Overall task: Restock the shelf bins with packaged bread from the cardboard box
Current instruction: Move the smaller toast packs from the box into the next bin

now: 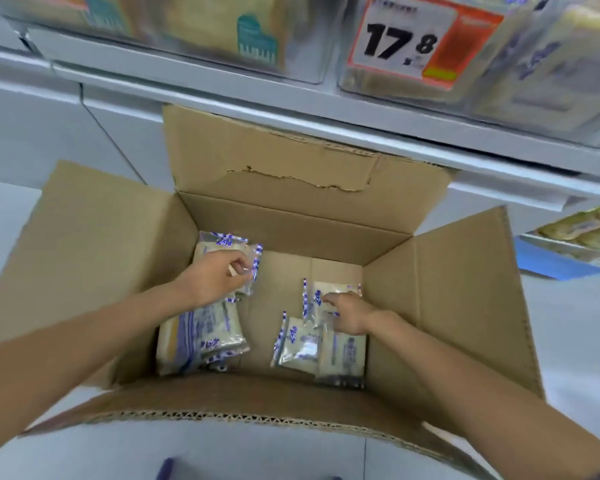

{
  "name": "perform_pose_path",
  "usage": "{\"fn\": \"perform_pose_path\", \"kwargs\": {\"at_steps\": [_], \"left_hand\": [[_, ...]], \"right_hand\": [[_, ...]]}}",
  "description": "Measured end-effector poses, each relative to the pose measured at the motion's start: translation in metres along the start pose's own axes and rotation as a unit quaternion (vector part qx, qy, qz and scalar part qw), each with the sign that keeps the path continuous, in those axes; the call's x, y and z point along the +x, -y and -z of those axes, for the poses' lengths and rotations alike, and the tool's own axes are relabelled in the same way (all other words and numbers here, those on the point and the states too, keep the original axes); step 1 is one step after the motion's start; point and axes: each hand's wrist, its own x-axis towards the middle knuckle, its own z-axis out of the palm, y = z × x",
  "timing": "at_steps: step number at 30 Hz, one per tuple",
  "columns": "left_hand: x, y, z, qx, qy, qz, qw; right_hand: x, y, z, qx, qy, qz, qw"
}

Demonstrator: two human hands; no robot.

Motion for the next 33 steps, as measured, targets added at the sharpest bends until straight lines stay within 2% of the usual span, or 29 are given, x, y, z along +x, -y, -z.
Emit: {"fn": "perform_pose_path", "kwargs": {"at_steps": [4, 7, 10, 13, 15, 17, 19, 21, 24, 26, 27, 29, 31, 33], "left_hand": [[0.003, 0.007, -0.014, -0.025, 0.039, 0.043, 0.998], [0.009, 0.000, -0.024, -0.058, 0.056, 0.072, 0.994], [0.013, -0.024, -0.031, -0.094, 0.107, 0.089, 0.986], [0.017, -0.041, -0.035, -0.121, 0.174, 0.102, 0.972], [0.019, -0.044, -0.032, -0.193, 0.129, 0.122, 0.965], [0.016, -0.047, -0.024, -0.331, 0.068, 0.161, 0.927], [0.013, -0.047, -0.016, -0.447, 0.081, 0.179, 0.873], [0.009, -0.045, -0.009, -0.475, 0.145, 0.169, 0.851], [0.005, -0.039, 0.001, -0.441, 0.258, 0.172, 0.842], [0.002, -0.037, -0.001, -0.377, 0.260, 0.186, 0.869], [0.002, -0.034, -0.004, -0.356, 0.237, 0.199, 0.882], [0.003, -0.022, -0.010, -0.362, 0.201, 0.224, 0.882], [0.001, -0.010, -0.013, -0.397, 0.182, 0.241, 0.867], [-0.003, 0.000, -0.010, -0.415, 0.168, 0.253, 0.858]], "right_hand": [[0.012, -0.013, -0.014, -0.042, 0.015, -0.014, 0.999], [0.016, -0.012, -0.013, -0.038, 0.016, 0.014, 0.999], [0.011, 0.007, 0.011, 0.104, -0.024, 0.086, 0.991], [-0.005, 0.037, 0.046, 0.266, -0.065, 0.137, 0.952], [-0.011, 0.047, 0.065, 0.300, -0.122, 0.138, 0.936], [-0.016, 0.044, 0.076, 0.335, -0.146, 0.092, 0.926], [-0.019, 0.038, 0.077, 0.401, -0.100, 0.065, 0.908], [-0.019, 0.035, 0.070, 0.436, -0.053, 0.084, 0.894], [-0.019, 0.037, 0.058, 0.434, -0.035, 0.140, 0.889], [-0.017, 0.035, 0.053, 0.444, -0.006, 0.160, 0.882], [-0.014, 0.033, 0.050, 0.442, 0.000, 0.151, 0.884], [0.002, 0.021, 0.040, 0.409, -0.037, 0.100, 0.906], [0.022, 0.002, 0.025, 0.316, -0.082, 0.043, 0.944], [0.040, -0.011, 0.009, 0.216, -0.073, 0.008, 0.974]]}}
